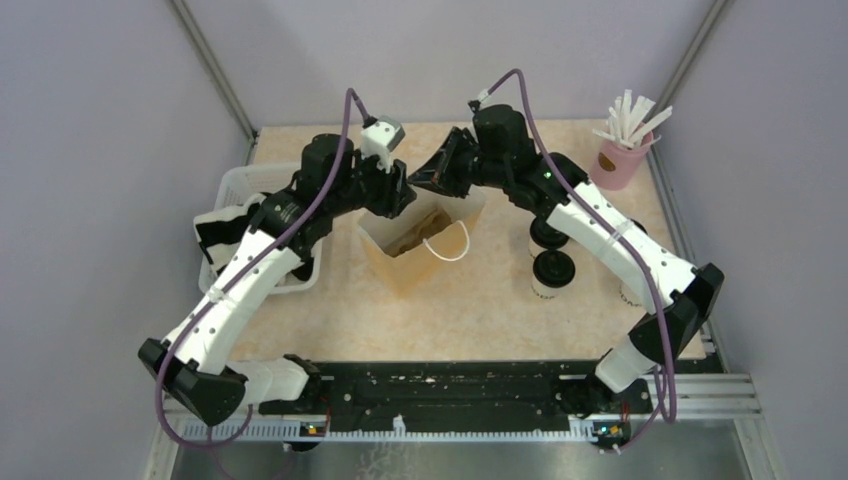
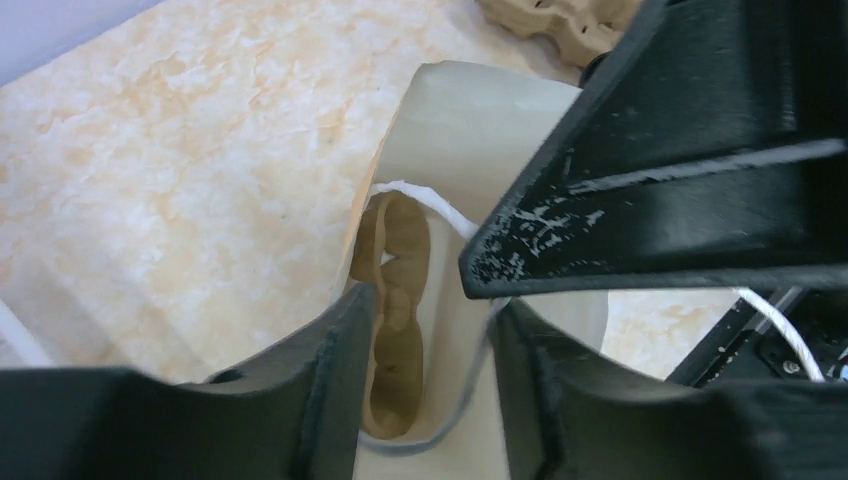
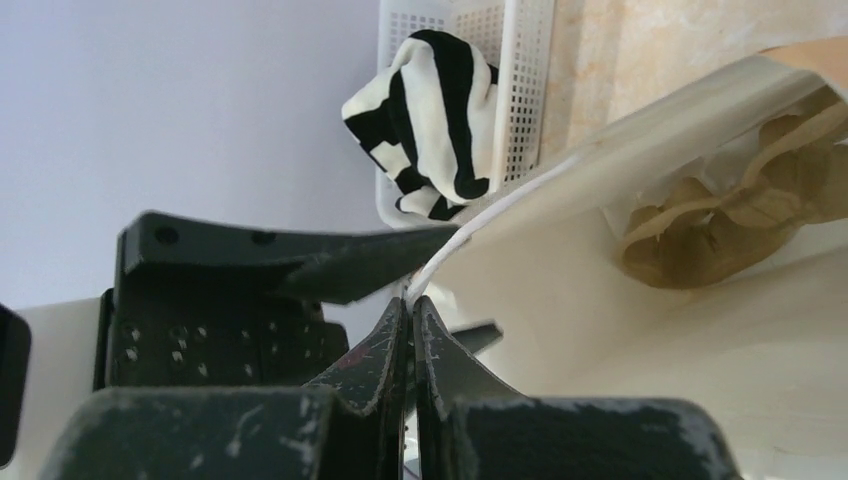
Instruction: Pack the takeout coffee
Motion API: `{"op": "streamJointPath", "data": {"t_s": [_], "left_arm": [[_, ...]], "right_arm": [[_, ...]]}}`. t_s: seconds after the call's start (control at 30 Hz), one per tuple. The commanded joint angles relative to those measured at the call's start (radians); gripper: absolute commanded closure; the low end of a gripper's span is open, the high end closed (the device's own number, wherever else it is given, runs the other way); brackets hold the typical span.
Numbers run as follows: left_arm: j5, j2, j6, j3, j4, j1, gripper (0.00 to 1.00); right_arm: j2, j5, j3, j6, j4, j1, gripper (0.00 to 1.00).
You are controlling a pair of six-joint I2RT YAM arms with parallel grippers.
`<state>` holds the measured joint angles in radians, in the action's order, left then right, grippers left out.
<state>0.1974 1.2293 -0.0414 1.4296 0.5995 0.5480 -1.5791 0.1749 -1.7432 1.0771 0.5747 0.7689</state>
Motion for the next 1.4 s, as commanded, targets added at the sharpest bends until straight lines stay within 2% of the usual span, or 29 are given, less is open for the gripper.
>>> {"op": "streamJointPath", "data": {"t_s": [0.0, 0.07, 0.1, 0.17, 0.23, 0.3, 0.43, 0.5, 0.53, 0.63, 0.77, 0.83, 0.9, 1.13, 1.33, 1.37], "left_arm": [[-0.117, 0.014, 0.021, 0.053, -0.002, 0.004, 0.58], [-0.120, 0.013, -0.006, 0.065, 0.017, 0.003, 0.70], [-0.124, 0.008, -0.020, 0.069, 0.023, 0.004, 0.75], [-0.120, -0.006, -0.060, 0.074, 0.021, 0.003, 0.84], [-0.096, -0.024, -0.116, 0.069, 0.006, 0.003, 1.00], [-0.088, -0.031, -0.180, 0.067, -0.004, 0.004, 1.00], [-0.037, -0.032, -0.285, 0.063, -0.027, 0.003, 1.00], [0.007, -0.035, -0.331, 0.054, -0.053, 0.002, 1.00], [0.036, -0.038, -0.349, 0.045, -0.074, 0.003, 1.00], [0.095, -0.052, -0.391, 0.005, -0.137, 0.003, 1.00], [0.146, -0.062, -0.408, -0.031, -0.196, 0.002, 1.00], [0.148, -0.067, -0.408, -0.039, -0.205, 0.003, 1.00], [0.155, -0.077, -0.411, -0.058, -0.228, 0.002, 1.00], [0.206, -0.150, -0.461, -0.193, -0.405, 0.002, 1.00], [0.220, -0.198, -0.439, -0.303, -0.560, 0.002, 1.00], [0.213, -0.203, -0.428, -0.312, -0.583, 0.002, 1.00]], "right_arm": [[0.014, 0.011, -0.039, -0.025, 0.015, -0.006, 1.00], [0.029, 0.003, -0.032, -0.057, 0.035, -0.006, 1.00], [0.040, -0.008, -0.035, -0.082, 0.063, -0.007, 0.94], [0.060, -0.050, -0.051, -0.164, 0.144, -0.009, 0.74], [0.080, -0.118, -0.072, -0.242, 0.248, -0.010, 0.53], [0.098, -0.166, -0.097, -0.292, 0.355, -0.013, 0.39], [0.147, -0.290, -0.121, -0.324, 0.532, -0.011, 0.22], [0.168, -0.316, -0.106, -0.315, 0.575, -0.012, 0.07], [0.179, -0.314, -0.086, -0.304, 0.577, -0.013, 0.03], [0.182, -0.267, -0.003, -0.280, 0.521, -0.013, 0.01], [0.116, -0.257, -0.034, -0.302, 0.477, -0.018, 0.01], [0.076, -0.266, -0.054, -0.321, 0.490, -0.019, 0.03], [0.061, -0.286, -0.030, -0.335, 0.482, -0.018, 0.11], [0.034, -0.343, 0.001, -0.450, 0.372, -0.011, 0.55], [0.037, -0.369, 0.010, -0.609, 0.205, 0.022, 1.00], [0.040, -0.376, 0.010, -0.645, 0.178, 0.027, 1.00]]}}
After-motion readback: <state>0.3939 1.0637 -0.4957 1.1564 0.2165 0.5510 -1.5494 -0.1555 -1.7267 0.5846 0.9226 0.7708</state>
